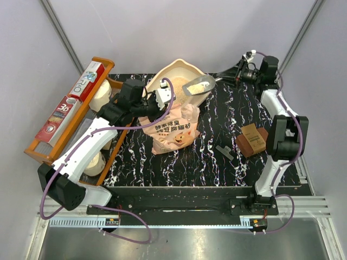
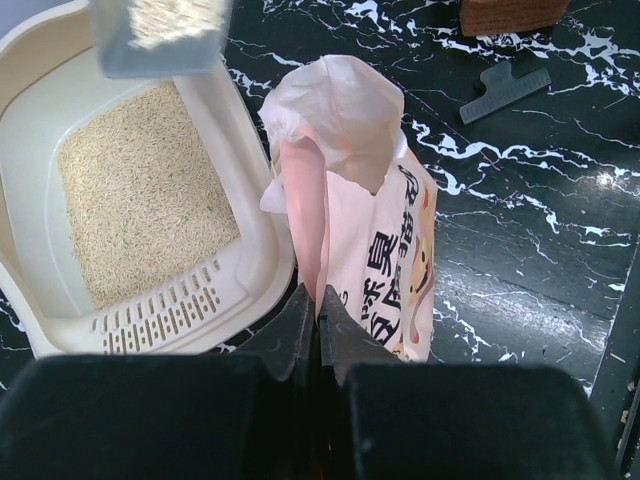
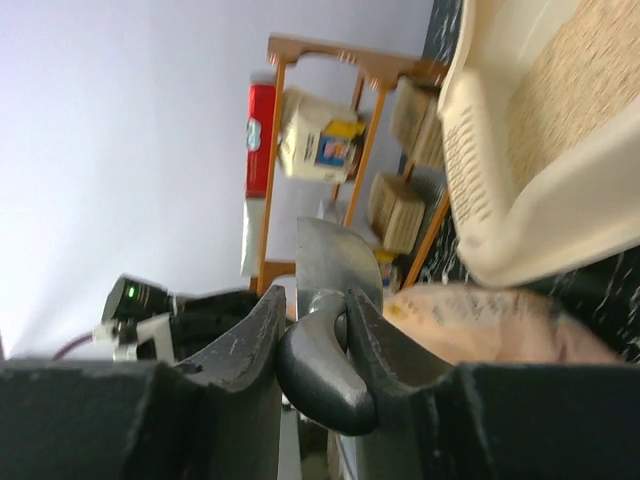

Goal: Fill the litter box with clean litter

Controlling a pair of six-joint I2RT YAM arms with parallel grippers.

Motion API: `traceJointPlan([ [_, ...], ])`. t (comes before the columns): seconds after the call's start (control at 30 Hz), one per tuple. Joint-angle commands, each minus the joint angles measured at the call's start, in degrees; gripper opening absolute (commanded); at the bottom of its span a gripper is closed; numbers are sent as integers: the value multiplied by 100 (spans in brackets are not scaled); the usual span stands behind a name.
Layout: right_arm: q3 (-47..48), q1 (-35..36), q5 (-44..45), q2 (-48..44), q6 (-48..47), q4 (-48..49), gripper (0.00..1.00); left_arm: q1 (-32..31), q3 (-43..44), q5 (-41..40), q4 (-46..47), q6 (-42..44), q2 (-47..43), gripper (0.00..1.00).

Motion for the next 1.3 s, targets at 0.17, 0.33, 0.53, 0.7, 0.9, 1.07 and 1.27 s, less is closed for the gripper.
traceJointPlan([
  [0.17, 3051, 271, 2249, 1160, -2089, -2056, 0, -52, 144, -278, -42, 411, -323, 0],
  [0.33, 4591, 816, 4076, 1688, -4215, -3484, 0, -88, 73, -244, 36, 402, -349, 0],
  [0.53, 5630, 1545, 5371, 2101, -5798, -3952, 0, -79, -172, 160, 177, 595, -778, 0],
  [0.7, 5597, 2037, 6257, 2015, -7316, -4102, 0, -96, -910, 354, 975, 194, -1394, 0],
  [0.9, 5035, 2205, 6620, 1163, -7682, -4084, 0, -105, -1025, 170, 1372, -135, -1317, 0],
  [1.07, 4577, 2188, 5217, -321, -7594, -4750, 0, 9, -614, -94, 1530, -599, -912, 0],
  [1.27, 3788, 2188, 3818, -1367, -6814, -6123, 0, -79, -489, -340, 1706, -739, -745, 0],
])
